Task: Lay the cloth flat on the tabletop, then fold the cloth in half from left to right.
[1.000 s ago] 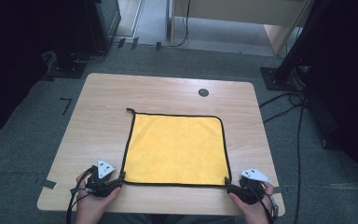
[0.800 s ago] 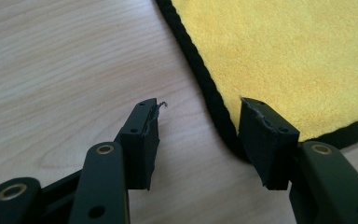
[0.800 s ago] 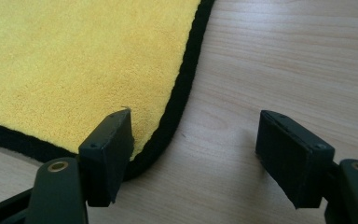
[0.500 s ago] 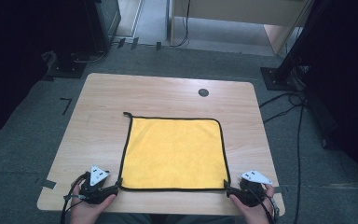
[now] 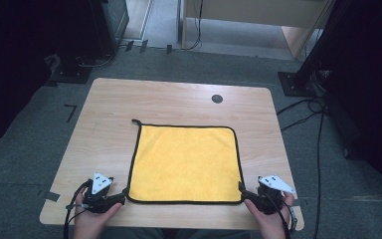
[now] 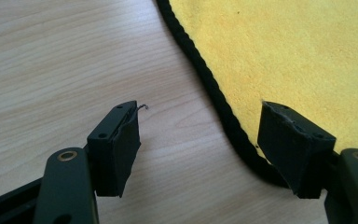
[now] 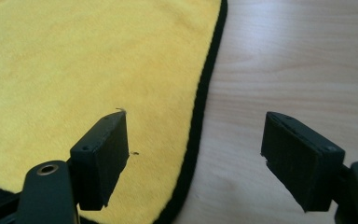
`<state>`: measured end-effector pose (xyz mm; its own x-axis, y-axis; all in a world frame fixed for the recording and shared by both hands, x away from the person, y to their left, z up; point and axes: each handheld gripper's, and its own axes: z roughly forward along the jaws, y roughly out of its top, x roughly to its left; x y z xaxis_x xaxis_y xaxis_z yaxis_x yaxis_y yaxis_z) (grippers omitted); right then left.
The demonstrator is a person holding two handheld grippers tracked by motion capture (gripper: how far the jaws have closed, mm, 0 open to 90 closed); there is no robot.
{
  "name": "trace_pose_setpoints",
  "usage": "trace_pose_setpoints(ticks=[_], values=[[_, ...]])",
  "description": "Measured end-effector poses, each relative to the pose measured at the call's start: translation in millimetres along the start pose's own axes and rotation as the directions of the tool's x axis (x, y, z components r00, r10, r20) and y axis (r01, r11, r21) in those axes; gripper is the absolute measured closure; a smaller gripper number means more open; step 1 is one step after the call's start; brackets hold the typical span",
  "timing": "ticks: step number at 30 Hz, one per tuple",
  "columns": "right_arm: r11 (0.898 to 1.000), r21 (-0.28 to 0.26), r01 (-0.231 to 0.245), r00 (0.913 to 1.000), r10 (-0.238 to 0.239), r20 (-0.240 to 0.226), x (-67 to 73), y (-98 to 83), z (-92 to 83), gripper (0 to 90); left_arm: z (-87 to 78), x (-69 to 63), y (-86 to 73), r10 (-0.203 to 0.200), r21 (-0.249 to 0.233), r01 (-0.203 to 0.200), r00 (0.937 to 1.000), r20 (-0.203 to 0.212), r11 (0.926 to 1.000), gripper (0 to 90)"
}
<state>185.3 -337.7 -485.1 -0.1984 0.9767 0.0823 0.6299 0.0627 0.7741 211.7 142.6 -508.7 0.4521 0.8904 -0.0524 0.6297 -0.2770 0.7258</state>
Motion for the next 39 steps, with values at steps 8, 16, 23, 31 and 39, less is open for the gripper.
trace_pose_setpoints(ticks=[8,16,23,31,39], values=[[0.999,-0.035,0.041,0.9989,-0.042,-0.020,20.1,38.2,6.8,23.2,6.4,4.8,-1.0,-0.024,0.012,0.024,0.9996,0.010,0.9996,29.4],[0.994,-0.071,0.081,0.9948,-0.085,-0.056,50.2,81.1,24.7,23.9,8.6,1.1,-1.5,0.000,0.006,0.000,0.9999,-0.013,1.0000,29.0],[0.991,-0.072,0.117,0.9848,-0.125,-0.121,79.1,109.6,57.2,29.0,9.3,0.5,-1.7,0.011,0.005,-0.011,0.9998,-0.018,0.9999,27.9],[0.989,-0.045,0.137,0.9618,-0.144,-0.233,122.6,126.3,103.5,41.9,9.6,-0.6,-2.2,0.015,0.004,-0.015,0.9997,-0.022,0.9999,27.4],[0.985,-0.022,0.174,0.9481,-0.173,-0.267,165.5,128.5,154.8,46.8,9.1,-2.9,-3.3,0.023,0.003,-0.023,0.9994,-0.027,0.9997,27.4]])
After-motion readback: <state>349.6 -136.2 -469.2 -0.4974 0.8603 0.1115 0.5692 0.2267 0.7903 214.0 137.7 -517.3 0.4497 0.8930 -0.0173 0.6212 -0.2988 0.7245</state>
